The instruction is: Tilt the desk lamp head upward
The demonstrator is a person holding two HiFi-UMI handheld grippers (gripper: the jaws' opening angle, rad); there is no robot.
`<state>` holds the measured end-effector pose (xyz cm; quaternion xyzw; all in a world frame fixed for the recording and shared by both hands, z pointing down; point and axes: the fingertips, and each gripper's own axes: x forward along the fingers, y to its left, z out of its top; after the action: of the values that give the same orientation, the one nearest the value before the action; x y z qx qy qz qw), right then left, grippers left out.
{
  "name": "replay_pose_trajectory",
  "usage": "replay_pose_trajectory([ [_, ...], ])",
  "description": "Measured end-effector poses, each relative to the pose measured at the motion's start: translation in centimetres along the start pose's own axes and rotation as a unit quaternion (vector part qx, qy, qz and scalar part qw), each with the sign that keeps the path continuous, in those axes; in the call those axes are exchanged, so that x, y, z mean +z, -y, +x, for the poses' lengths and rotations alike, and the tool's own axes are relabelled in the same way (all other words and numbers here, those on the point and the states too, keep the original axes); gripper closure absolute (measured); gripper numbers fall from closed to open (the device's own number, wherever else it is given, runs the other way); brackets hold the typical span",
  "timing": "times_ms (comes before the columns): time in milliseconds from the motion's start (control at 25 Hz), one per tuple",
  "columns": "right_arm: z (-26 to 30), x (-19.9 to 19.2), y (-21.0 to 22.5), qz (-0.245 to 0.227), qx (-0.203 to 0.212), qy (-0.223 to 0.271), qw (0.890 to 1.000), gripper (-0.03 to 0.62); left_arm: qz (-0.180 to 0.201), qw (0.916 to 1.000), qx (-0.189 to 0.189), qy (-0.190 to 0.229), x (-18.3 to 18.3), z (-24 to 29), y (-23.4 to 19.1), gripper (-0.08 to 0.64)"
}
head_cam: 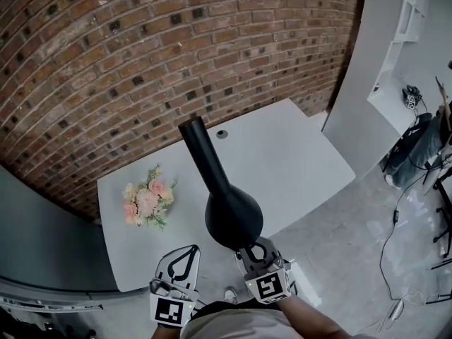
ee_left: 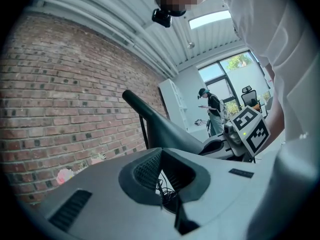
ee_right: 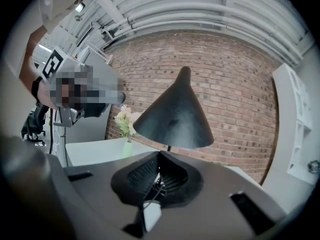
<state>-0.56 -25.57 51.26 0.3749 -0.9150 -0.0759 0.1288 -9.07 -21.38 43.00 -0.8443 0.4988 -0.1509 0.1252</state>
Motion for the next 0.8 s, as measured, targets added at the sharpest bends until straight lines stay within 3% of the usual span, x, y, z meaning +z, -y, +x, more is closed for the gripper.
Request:
replay_pose_trajectory([
  [520,-1.0,2.0,0.8,0.013,-0.003,0.029,0.999,0.576,0.013,0.9998,-0.001,0.012,0.5,0.9,-1.0,0.552],
  [720,-1.2,2.0,0.5,0.007,-0.01,0.034,0.999,0.575,-0.02,0.9998,0.005,0.007,-0.1,0.8,-0.9,0.552],
  [800,-0.8,1.8,0.1,0.001,-0.007,0.037,0.999,0.575,-0.014,0.9999,0.003,0.005,-0.1,0.6,-0.8,0.552],
])
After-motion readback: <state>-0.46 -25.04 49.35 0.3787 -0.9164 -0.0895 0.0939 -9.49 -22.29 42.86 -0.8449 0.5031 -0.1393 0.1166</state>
